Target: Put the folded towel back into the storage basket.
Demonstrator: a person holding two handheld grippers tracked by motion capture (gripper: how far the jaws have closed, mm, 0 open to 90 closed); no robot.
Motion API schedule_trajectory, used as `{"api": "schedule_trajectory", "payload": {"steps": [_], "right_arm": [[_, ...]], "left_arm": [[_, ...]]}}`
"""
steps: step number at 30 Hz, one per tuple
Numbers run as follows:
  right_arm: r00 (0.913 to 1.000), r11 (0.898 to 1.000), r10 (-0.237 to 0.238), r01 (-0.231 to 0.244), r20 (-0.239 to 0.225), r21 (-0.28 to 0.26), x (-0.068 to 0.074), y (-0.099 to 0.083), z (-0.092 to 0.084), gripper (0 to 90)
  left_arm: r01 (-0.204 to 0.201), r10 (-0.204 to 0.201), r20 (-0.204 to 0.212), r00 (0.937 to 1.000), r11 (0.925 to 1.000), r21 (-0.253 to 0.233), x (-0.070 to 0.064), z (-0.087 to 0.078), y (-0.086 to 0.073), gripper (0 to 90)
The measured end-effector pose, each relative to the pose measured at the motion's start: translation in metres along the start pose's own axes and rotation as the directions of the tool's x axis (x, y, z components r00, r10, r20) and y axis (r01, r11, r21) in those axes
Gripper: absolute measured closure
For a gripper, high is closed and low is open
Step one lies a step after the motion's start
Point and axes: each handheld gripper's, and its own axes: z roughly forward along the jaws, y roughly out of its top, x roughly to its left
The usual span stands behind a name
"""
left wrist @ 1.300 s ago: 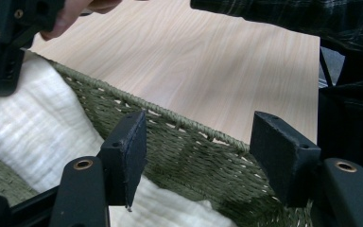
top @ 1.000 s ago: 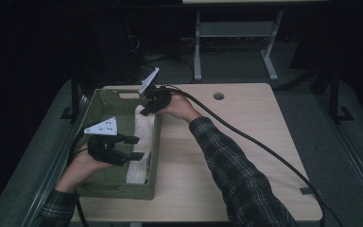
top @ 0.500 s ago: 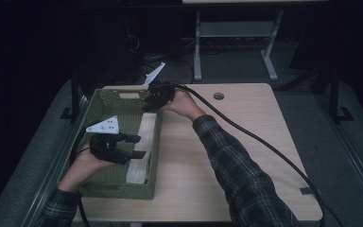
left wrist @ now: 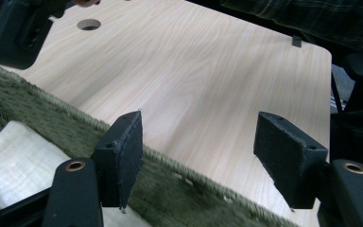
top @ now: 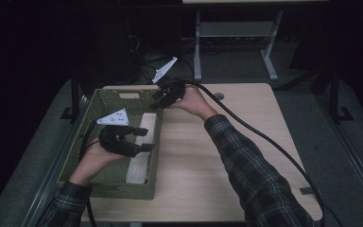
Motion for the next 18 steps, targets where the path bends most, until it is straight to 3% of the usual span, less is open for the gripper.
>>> {"api": "schedule_trajectory", "payload": {"steps": [11,18], "right_arm": [[0.9983,0.999,0.03,-0.028,0.051,-0.044,-0.001,-0.027,-0.044,39.8],[0.9973,0.999,0.016,-0.013,0.071,-0.047,0.002,-0.047,-0.068,38.5]], "left_arm": [[0.0,0.0,-0.026,0.9997,1.0,0.007,-0.015,0.028,0.022,27.8],[0.005,-0.005,-0.032,0.9995,0.9999,0.013,-0.031,0.051,0.034,27.8]]}}
